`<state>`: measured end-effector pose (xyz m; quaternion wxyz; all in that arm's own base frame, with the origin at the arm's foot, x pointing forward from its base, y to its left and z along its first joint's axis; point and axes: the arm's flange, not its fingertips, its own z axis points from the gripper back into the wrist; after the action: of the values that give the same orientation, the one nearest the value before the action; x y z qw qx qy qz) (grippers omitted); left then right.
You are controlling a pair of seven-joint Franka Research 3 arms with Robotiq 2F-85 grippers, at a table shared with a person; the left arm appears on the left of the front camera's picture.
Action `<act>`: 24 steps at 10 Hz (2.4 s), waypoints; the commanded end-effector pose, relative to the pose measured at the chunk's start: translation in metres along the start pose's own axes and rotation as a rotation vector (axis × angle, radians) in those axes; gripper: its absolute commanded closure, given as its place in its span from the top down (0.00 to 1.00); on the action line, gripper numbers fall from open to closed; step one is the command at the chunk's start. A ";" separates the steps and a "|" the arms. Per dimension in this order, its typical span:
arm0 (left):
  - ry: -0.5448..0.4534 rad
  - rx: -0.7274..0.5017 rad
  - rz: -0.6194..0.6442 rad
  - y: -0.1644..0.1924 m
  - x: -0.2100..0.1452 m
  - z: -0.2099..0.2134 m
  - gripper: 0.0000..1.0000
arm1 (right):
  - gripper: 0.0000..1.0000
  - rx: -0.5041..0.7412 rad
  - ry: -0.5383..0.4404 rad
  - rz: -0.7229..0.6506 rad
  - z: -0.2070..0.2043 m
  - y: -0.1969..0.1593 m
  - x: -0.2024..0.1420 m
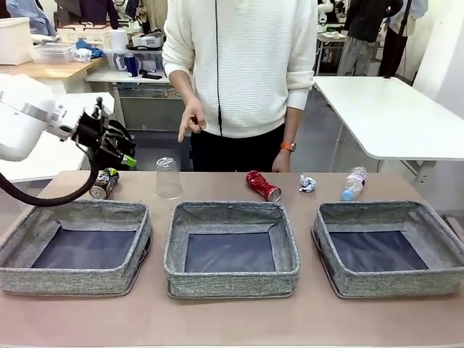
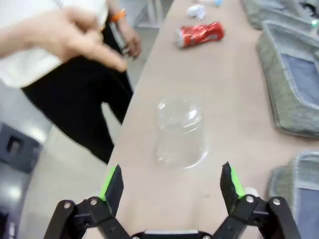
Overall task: Sort the waste into the appropriate baskets.
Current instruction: Pick up the waste item pointed out by the person.
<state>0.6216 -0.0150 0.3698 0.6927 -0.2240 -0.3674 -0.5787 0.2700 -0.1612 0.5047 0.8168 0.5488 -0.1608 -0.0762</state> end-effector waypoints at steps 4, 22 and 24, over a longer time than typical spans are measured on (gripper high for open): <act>0.119 -0.055 0.072 0.022 -0.021 -0.060 1.00 | 1.00 0.022 -0.009 0.024 -0.002 0.000 -0.001; -0.202 -0.272 0.089 0.009 -0.017 -0.142 0.81 | 1.00 0.022 -0.009 0.024 -0.002 0.000 -0.001; -0.218 -0.269 0.101 0.007 -0.017 -0.142 0.62 | 1.00 0.022 -0.009 0.024 -0.002 0.000 -0.001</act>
<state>0.6657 -0.1066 0.2688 0.6444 -0.3992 -0.3323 -0.5612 0.2699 -0.1612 0.5047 0.8168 0.5488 -0.1608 -0.0761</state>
